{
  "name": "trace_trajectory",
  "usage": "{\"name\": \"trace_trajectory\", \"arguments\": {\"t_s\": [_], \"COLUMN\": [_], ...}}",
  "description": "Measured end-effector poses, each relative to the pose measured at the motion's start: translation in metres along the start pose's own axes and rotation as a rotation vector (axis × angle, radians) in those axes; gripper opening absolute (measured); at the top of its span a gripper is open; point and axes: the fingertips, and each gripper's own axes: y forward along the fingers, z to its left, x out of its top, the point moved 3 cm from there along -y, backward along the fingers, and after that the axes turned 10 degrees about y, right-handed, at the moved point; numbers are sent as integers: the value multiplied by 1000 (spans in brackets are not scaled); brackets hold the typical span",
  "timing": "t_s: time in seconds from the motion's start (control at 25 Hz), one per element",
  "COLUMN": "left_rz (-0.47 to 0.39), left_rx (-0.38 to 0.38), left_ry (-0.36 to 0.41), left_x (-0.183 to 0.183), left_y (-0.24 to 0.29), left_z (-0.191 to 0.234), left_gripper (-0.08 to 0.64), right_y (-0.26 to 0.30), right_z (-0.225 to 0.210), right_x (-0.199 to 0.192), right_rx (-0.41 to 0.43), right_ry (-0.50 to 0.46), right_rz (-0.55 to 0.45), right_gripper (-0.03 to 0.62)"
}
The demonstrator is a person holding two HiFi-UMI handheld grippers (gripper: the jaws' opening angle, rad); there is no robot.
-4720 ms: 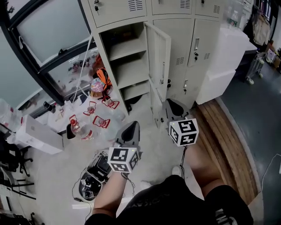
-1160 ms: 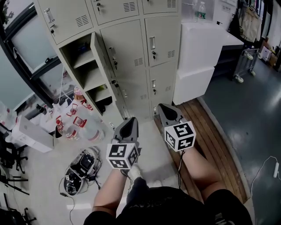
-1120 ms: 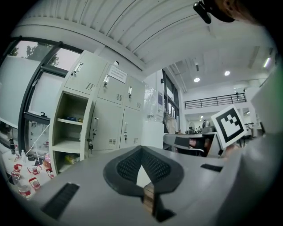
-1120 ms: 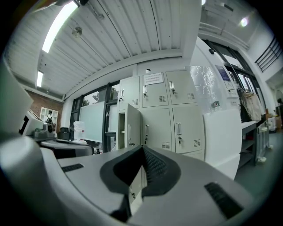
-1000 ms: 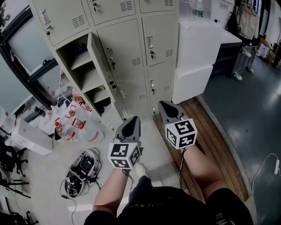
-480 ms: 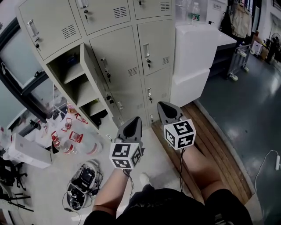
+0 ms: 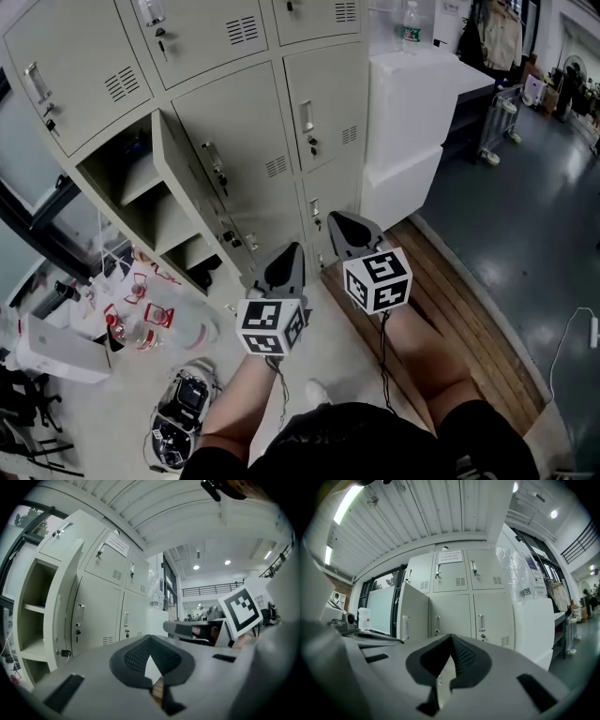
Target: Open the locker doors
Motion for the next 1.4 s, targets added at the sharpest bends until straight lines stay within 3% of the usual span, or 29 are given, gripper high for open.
{"name": "trace_trajectory", "arguments": {"t_s": [0.4,0.84,1.12,1.24,1.4], "left_rz": [-3,9,-7,-8,-1], "left_rx": [-47,-81,-41,-18,12], "left_ry": [5,-9,-16,-20,-19], "left_x": [-5,-11,-4,-1,0], "left_y": [30,55,87,104,130], "left_z": [40,53,61,63,67], "left_gripper": [-2,-2,-2,-2,-2], "right_y": [59,97,127,144,169], "right_z": [-8,-29,-56,-70,-90], "right_x": [1,7,17,22,25], "right_rx": [-48,-62,-34,-6,22], "right_ry": [20,71,42,24,23], "right_rz": [-31,-29,-15,-9,6], "right_gripper": [0,0,0,40,46]}}
